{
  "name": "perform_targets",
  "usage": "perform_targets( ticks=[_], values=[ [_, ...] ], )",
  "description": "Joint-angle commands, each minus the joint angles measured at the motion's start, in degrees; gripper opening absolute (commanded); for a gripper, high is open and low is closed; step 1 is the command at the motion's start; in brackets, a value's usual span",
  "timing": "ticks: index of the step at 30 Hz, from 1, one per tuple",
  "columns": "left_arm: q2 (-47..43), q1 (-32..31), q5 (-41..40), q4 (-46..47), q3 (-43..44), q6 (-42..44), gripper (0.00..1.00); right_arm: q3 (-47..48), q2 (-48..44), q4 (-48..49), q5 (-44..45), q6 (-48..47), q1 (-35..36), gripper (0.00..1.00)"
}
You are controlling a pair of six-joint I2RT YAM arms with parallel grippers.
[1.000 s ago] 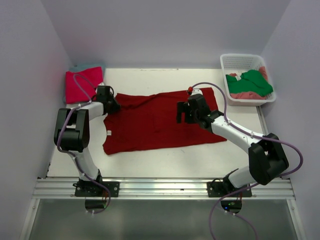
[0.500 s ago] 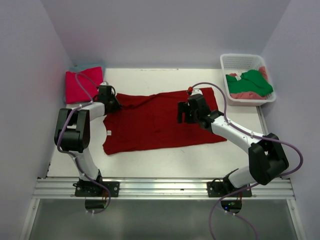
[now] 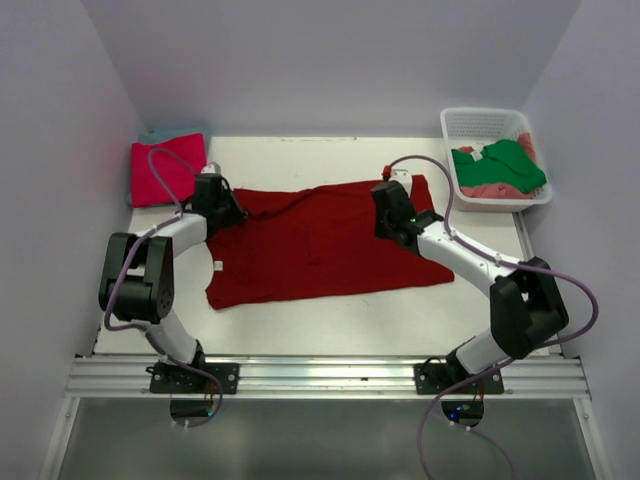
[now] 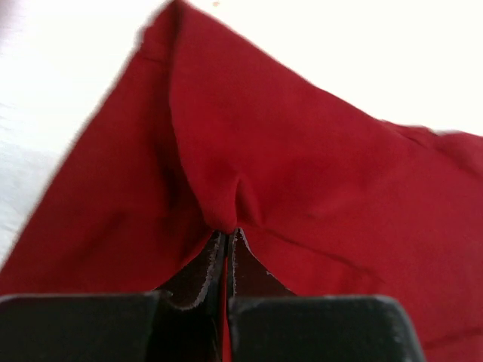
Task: Fold and stack the t-shirts
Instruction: Grap the side of the flattened tshirt furthest away from the robot with both arms
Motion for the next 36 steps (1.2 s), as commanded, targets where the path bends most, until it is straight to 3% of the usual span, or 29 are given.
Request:
perform_targets(
  ticks=[1, 5, 9, 15, 22, 36],
  values=[
    [-9.98, -2.25, 3.58, 3.25, -2.06, -0.53, 0.0, 8.64, 6.7, -5.79, 15.78, 2.49, -1.68, 0.0],
    [-16.58, -2.61, 6.57, 1.85, -4.97, -1.24, 0.0, 21.02, 17.71, -12.83, 18.28, 6.27, -6.86, 0.03],
    [-21.95, -2.61, 9.04, -0.26, -6.73, -1.32, 0.0, 28.95, 25.37, -14.52, 16.09, 8.82, -12.14, 0.37],
    [-26.7, -2.61, 11.32, -3.78, -8.74, -1.41, 0.0, 41.34, 37.14, -15.65, 18.29, 4.71, -16.19, 0.65],
    [-28.81, -2.61, 13.43, -3.25, -11.82, -2.29, 0.0, 54.53, 49.09, -17.41, 12.94, 0.13, -20.58, 0.68],
    [-31.1, -2.96, 15.1, -4.92, -12.97, -2.03, 0.0, 69.12, 57.28, -15.21, 8.54, -4.44, -23.13, 0.69]
  ],
)
